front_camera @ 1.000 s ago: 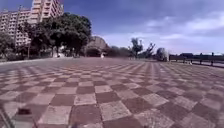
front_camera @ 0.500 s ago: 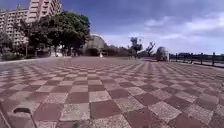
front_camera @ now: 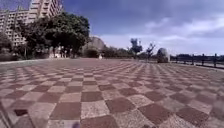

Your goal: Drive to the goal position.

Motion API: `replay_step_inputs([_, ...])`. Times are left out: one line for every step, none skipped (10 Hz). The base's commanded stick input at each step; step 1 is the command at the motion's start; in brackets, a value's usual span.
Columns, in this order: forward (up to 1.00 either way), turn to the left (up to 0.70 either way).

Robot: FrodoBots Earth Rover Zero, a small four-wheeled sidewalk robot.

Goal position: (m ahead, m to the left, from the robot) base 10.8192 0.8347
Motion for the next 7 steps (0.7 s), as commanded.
replay_step_inputs([0.7, 0.35])
replay_step_inputs([0.7, 0.26])
replay_step_inputs([0.7, 0.0])
replay_step_inputs([0.7, 0.0])
replay_step_inputs([0.7, 0.0])
replay_step_inputs([0.7, 0.0])
replay_step_inputs([0.7, 0.0])
